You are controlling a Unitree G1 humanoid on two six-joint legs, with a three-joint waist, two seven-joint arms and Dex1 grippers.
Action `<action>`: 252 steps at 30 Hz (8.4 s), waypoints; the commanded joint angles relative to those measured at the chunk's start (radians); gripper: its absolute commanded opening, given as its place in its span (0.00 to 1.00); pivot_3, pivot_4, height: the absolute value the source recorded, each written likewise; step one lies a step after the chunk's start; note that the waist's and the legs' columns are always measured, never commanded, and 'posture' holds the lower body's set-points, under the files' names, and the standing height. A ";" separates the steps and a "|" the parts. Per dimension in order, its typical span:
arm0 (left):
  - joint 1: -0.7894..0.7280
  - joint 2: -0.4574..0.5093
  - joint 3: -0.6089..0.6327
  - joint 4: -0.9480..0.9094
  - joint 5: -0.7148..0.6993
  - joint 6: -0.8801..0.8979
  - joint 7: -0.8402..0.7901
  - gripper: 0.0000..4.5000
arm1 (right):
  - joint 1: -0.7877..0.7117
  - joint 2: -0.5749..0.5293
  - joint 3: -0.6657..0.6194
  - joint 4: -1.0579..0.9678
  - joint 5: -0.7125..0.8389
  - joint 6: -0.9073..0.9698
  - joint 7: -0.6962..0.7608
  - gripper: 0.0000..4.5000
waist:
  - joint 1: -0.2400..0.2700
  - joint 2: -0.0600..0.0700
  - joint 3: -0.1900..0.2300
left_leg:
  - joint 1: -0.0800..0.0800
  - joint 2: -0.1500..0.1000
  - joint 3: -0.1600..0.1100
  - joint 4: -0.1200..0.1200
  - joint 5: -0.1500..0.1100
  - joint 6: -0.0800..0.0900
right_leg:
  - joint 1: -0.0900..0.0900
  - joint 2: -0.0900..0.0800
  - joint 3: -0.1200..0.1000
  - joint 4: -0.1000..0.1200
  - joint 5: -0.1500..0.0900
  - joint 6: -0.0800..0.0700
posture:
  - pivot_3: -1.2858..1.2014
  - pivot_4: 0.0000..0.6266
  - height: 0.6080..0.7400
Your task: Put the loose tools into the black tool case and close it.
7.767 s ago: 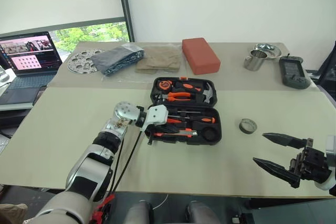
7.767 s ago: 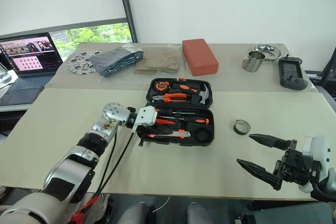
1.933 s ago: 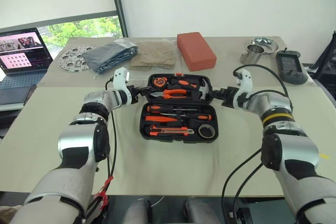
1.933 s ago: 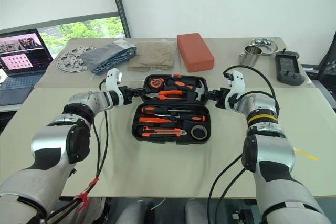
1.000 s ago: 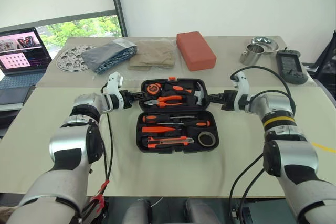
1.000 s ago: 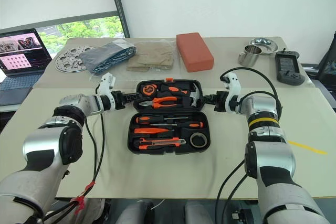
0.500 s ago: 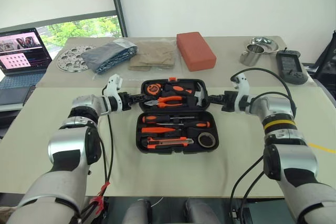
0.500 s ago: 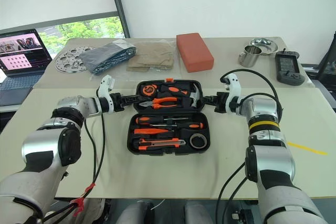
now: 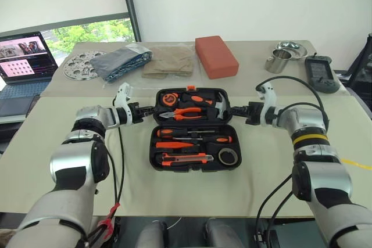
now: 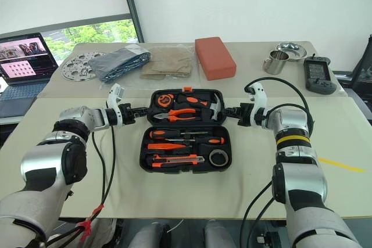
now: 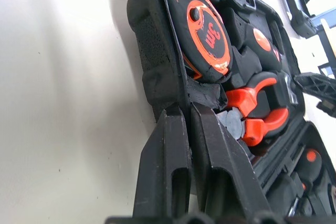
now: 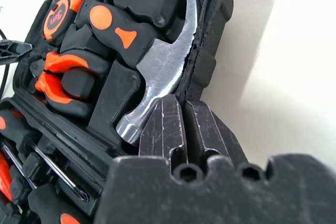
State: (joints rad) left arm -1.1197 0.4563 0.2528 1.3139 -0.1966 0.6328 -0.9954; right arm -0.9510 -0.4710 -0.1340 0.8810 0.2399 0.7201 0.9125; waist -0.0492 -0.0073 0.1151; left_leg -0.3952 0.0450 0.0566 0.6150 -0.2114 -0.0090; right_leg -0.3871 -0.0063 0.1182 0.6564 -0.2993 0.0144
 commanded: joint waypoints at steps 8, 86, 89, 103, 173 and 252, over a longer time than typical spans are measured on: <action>0.039 0.035 -0.042 -0.108 0.020 -0.268 -0.178 0.01 | 0.004 -0.006 -0.093 -0.069 0.084 -0.255 0.059 0.00 | 0.004 0.000 0.000 | -0.002 0.000 0.000 0.000 0.000 -0.001 | -0.001 0.000 0.000 -0.001 0.000 0.000 | 0.52 0.24 1.00; 0.204 0.006 -0.370 -0.611 -0.140 -0.684 -0.553 1.00 | 1.040 -0.282 0.199 -1.226 0.291 -0.343 0.079 0.60 | 0.002 -0.004 0.002 | 0.012 0.001 0.000 0.004 0.001 0.003 | 0.021 0.003 0.004 -0.011 -0.005 0.008 | 0.52 0.24 1.00; 0.189 0.002 -0.418 -0.567 -0.097 -0.709 -0.612 1.00 | 0.995 -0.229 0.224 -1.201 0.278 -0.326 0.043 0.39 | 0.002 -0.004 0.002 | 0.009 0.002 -0.001 0.007 0.001 0.003 | 0.018 0.004 0.004 -0.011 -0.005 0.008 | 0.52 0.24 1.00; 0.149 0.005 -0.501 -0.414 -0.061 -0.751 -0.619 1.00 | 0.560 0.017 0.139 -0.597 -0.048 -0.665 -0.342 0.01 | 0.004 -0.004 0.003 | 0.005 0.003 -0.007 0.011 0.001 0.005 | 0.017 0.009 0.007 -0.010 -0.004 0.006 | 0.52 0.24 1.00; 0.117 -0.119 -0.376 -0.168 0.162 -0.946 -0.430 1.00 | 0.719 0.281 0.363 -1.380 -0.142 0.110 -0.698 0.26 | 0.004 -0.002 0.001 | -0.004 0.003 -0.025 0.011 0.003 0.008 | 0.015 0.017 0.006 -0.010 -0.005 0.008 | 0.52 0.24 1.00; 0.123 -0.114 -0.374 -0.163 0.190 -0.959 -0.440 1.00 | 0.633 0.294 0.391 -1.308 -0.143 0.146 -0.666 0.01 | -0.022 -0.002 0.000 | -0.002 0.003 -0.028 0.010 0.004 0.009 | 0.016 0.019 0.005 -0.009 -0.006 0.008 | 0.52 0.24 1.00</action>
State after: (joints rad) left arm -1.0142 0.3414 -0.1108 1.1314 -0.0290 -0.3290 -1.4357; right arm -0.2994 -0.1853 0.2462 -0.4186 0.0948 0.8946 0.2388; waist -0.0715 -0.0091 0.1147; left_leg -0.3973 0.0481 0.0286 0.6253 -0.2078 -0.0003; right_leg -0.3716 0.0122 0.1236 0.6475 -0.3054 0.0225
